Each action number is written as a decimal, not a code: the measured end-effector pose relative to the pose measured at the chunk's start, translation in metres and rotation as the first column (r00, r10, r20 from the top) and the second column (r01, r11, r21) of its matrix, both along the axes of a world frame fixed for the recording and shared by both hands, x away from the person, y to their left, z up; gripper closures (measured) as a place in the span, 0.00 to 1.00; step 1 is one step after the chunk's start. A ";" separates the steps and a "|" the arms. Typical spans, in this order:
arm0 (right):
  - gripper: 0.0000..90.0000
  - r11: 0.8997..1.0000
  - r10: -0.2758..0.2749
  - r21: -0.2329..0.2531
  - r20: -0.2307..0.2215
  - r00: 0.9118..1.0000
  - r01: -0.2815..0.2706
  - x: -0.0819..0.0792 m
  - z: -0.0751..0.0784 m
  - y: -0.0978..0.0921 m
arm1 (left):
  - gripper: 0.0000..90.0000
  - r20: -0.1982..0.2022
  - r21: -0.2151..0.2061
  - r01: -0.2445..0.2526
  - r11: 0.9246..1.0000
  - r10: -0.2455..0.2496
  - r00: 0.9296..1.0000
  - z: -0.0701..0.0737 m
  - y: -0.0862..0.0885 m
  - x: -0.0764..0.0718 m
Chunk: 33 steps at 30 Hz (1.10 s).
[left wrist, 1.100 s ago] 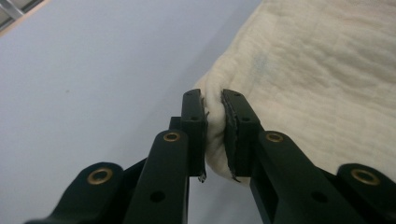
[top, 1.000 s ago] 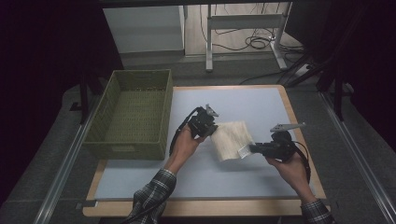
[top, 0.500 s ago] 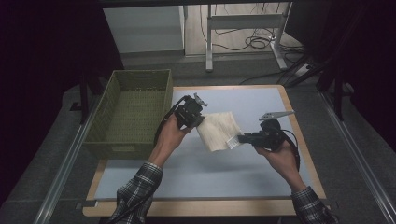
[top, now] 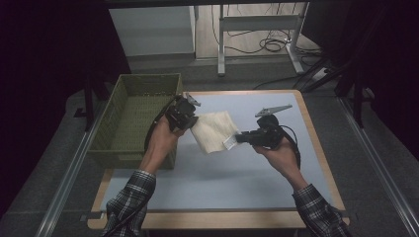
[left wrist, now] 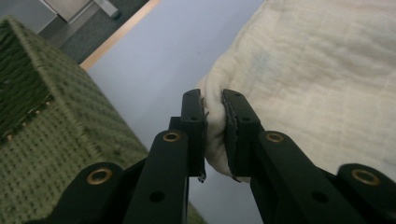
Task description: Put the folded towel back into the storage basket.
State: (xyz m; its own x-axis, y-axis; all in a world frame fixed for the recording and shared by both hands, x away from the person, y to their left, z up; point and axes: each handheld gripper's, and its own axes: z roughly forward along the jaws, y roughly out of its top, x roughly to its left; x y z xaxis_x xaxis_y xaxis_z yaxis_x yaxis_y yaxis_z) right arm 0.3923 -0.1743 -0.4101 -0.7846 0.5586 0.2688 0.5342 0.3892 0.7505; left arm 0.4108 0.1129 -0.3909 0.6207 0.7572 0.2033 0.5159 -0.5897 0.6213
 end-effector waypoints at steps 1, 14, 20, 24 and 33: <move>0.89 1.000 0.005 0.002 -0.002 1.000 -0.005 0.001 0.002 0.003 | 0.89 0.003 -0.002 -0.005 1.000 0.005 1.000 0.002 0.003 -0.001; 0.89 0.998 0.052 0.023 0.013 0.999 -0.052 0.014 0.022 0.048 | 0.88 0.059 -0.003 -0.089 0.996 0.089 0.994 0.031 0.054 -0.006; 0.89 0.997 0.074 0.025 0.020 0.997 -0.075 0.019 0.024 0.080 | 0.88 0.090 0.005 -0.145 0.989 0.144 0.986 0.037 0.079 -0.008; 0.89 0.996 0.086 0.024 0.024 0.996 -0.087 0.022 0.024 0.103 | 0.88 0.101 0.015 -0.188 0.982 0.185 0.977 0.038 0.097 -0.009; 0.89 0.993 0.109 0.038 0.023 0.994 -0.110 0.025 0.019 0.155 | 0.88 0.111 0.042 -0.268 0.962 0.262 0.959 0.037 0.134 -0.010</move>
State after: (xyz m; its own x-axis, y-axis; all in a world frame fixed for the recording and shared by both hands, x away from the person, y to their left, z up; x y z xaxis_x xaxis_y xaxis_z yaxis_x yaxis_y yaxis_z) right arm 0.4175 -0.0192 -0.3914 -0.8460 0.4588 0.2717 0.4742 0.4143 0.7769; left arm 0.4011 0.2466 -0.3544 0.3727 0.8772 0.3026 0.5934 -0.4760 0.6491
